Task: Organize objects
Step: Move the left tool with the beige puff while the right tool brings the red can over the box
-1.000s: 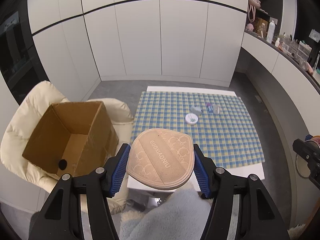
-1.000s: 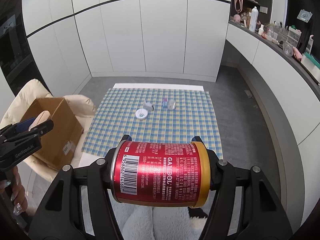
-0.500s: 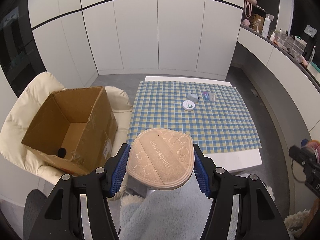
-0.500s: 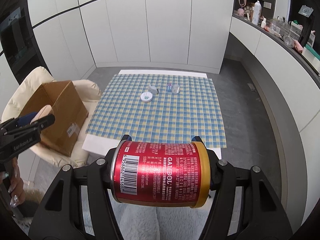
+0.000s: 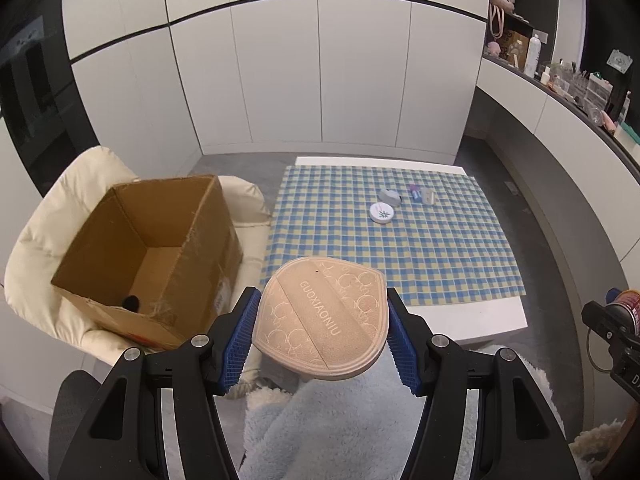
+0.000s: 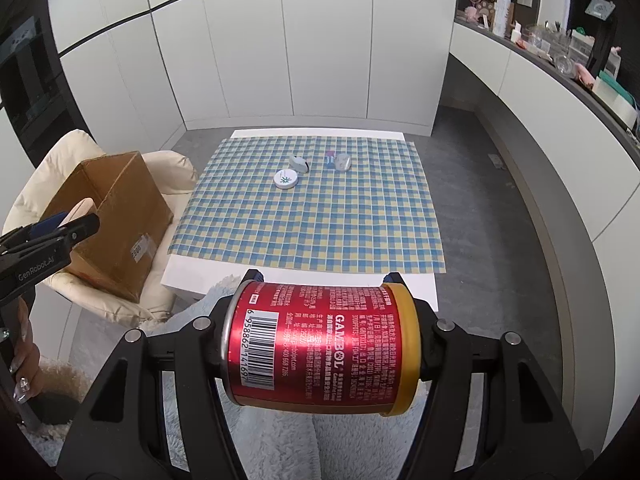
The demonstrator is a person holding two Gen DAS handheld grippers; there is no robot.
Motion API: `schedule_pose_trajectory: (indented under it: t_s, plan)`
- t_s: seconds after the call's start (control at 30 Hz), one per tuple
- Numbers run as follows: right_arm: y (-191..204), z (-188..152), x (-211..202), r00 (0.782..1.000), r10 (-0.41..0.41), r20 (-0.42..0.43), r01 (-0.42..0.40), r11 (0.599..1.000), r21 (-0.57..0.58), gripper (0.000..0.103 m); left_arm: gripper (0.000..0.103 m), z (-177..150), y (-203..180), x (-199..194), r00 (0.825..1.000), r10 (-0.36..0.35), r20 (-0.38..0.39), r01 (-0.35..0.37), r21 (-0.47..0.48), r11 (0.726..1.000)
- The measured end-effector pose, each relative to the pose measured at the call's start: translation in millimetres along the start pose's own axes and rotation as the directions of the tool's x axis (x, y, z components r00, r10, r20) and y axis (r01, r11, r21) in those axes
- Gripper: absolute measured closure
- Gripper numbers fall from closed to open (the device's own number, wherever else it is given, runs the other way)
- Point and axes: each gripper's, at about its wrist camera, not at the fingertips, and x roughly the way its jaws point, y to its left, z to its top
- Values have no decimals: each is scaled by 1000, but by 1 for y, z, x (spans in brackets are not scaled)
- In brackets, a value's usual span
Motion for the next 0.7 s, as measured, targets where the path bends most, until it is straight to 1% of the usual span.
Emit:
schedule_pose_trajectory:
  t_s: [0.2, 0.37, 0.7]
  plan:
    - [15, 3, 1, 1000, 8, 4, -8, 999, -35, 39, 41, -3, 11, 1, 1000, 2, -11, -2, -23, 1000]
    - [29, 7, 6, 1000, 32, 1, -31, 997, -66, 39, 41, -7, 31, 0, 1000, 24, -13, -25, -60, 998]
    - [87, 14, 23, 994, 110, -20, -112, 976, -186, 39, 41, -20, 84, -4, 995, 95, -32, -99, -164, 982]
